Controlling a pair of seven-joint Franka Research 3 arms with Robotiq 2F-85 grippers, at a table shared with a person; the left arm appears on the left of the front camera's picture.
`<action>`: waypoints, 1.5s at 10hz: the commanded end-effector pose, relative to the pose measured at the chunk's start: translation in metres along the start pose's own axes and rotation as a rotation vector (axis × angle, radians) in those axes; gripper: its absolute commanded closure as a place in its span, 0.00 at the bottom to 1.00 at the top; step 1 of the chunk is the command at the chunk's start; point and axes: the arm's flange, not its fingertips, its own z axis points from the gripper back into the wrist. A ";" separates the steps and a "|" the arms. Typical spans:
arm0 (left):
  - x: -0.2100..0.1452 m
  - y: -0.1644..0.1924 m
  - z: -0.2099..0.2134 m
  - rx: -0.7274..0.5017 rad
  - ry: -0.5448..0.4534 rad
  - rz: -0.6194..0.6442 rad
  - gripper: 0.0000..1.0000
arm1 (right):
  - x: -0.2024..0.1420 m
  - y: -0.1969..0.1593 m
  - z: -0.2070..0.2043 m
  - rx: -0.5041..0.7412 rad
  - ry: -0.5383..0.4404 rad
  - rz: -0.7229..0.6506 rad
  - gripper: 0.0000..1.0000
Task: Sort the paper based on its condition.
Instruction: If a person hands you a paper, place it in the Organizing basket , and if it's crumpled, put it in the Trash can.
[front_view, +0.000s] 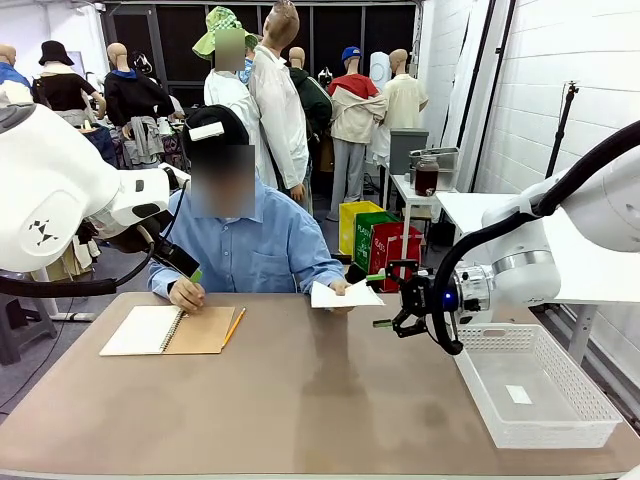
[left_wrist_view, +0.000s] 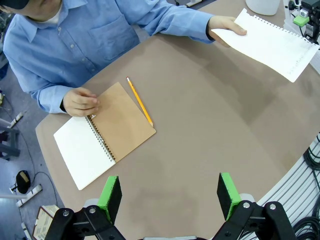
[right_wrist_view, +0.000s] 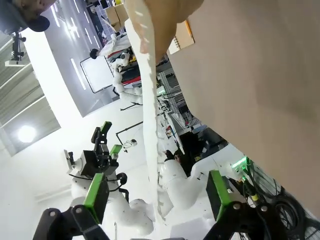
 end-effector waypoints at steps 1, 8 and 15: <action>0.000 0.000 0.000 -0.001 -0.001 0.001 0.00 | -0.001 -0.003 0.009 0.036 -0.010 -0.011 0.12; 0.000 0.000 0.000 -0.001 -0.001 0.001 0.00 | 0.002 -0.013 0.027 0.045 -0.036 -0.043 0.48; 0.000 0.000 0.000 -0.001 -0.001 0.001 0.00 | 0.002 -0.007 0.026 0.049 -0.032 -0.042 1.00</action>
